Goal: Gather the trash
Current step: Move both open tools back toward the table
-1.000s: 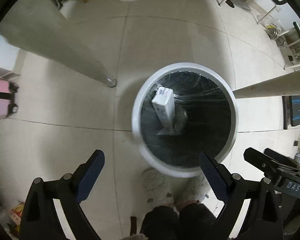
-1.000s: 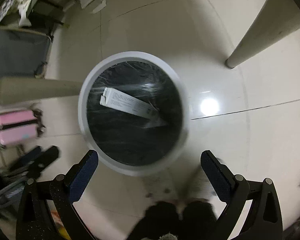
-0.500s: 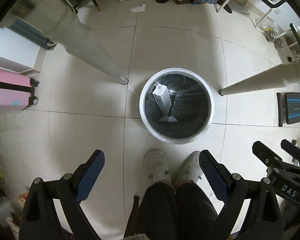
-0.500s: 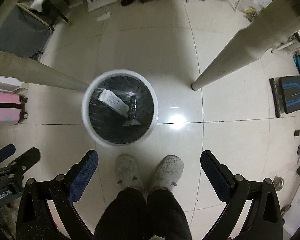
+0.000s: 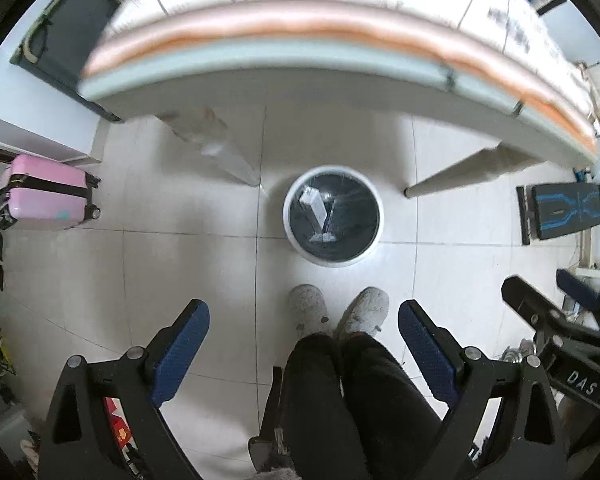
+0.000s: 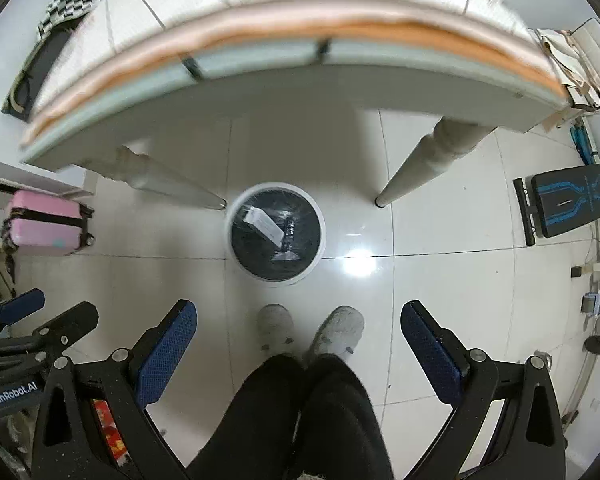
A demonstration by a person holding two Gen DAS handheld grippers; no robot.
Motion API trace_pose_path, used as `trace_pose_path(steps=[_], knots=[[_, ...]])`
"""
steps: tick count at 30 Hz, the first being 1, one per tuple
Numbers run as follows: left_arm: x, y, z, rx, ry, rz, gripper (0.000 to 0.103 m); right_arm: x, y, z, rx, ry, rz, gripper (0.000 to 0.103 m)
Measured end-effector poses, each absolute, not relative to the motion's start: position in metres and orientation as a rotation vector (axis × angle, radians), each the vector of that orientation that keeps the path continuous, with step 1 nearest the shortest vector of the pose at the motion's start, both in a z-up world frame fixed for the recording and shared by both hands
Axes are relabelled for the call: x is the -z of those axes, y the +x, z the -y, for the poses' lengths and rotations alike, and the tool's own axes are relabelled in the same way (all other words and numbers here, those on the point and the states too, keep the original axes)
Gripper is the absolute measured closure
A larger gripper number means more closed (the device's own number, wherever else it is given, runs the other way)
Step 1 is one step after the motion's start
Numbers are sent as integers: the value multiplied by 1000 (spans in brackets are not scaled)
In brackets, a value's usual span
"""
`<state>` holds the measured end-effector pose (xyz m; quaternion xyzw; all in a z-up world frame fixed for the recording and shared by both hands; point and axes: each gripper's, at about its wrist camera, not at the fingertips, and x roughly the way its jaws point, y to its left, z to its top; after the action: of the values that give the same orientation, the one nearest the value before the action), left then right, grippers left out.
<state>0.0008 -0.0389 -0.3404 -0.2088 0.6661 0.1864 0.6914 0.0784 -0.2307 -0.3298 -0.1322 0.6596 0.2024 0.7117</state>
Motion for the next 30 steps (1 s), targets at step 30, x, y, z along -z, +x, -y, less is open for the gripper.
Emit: trace_pose_path(steps=[30], knots=[[342, 230, 2, -716, -421, -1475, 1, 329, 370, 97, -746, -978, -1349, 7]])
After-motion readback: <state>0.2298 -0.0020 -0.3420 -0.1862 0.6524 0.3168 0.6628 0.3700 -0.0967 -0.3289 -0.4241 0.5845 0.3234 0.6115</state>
